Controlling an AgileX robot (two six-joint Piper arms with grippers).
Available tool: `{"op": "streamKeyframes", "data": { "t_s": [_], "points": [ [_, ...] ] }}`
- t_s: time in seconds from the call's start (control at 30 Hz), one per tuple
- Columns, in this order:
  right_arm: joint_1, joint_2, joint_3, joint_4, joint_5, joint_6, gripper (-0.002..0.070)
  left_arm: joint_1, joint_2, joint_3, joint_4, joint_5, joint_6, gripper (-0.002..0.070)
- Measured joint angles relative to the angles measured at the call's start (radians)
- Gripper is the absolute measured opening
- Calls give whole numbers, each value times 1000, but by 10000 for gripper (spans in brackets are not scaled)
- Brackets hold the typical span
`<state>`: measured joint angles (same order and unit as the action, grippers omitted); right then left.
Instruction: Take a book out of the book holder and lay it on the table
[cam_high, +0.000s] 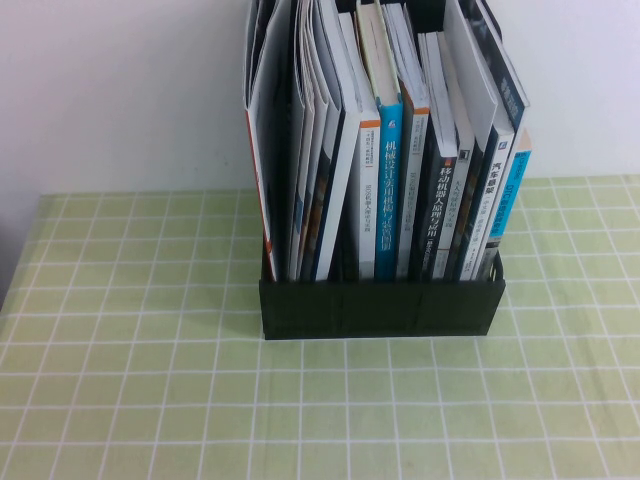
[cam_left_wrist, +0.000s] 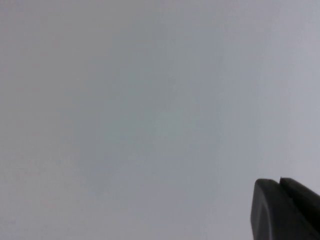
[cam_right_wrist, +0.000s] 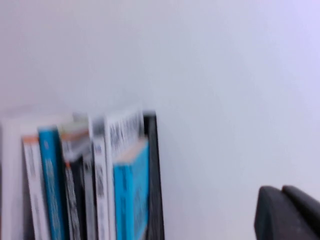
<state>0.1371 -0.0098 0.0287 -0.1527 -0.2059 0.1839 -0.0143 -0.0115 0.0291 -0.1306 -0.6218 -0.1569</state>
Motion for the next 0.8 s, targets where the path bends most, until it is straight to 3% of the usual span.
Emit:
{"op": "streamKeyframes", "data": {
  "t_s": [0.2, 0.3, 0.4, 0.5, 0.7, 0.8],
  "points": [
    [0, 0, 0, 115, -446, 0, -2, 0, -2, 0, 14, -145, -176, -1],
    [0, 0, 0, 224, -679, 8, -2, 0, -2, -62, 48, -83, -225, -1],
    [0, 0, -56, 321, -754, 31, -2, 0, -2, -200, 82, 65, -277, -1],
    [0, 0, -194, 348, -638, 38, -2, 0, 12, -349, 92, 245, -297, -1],
    [0, 36, -593, 338, -73, 1, -2, -4, 207, -638, 101, 540, -308, -1],
    [0, 161, -752, 303, 157, -60, -2, -46, 330, -735, 103, 682, -309, -1]
  ]
}}
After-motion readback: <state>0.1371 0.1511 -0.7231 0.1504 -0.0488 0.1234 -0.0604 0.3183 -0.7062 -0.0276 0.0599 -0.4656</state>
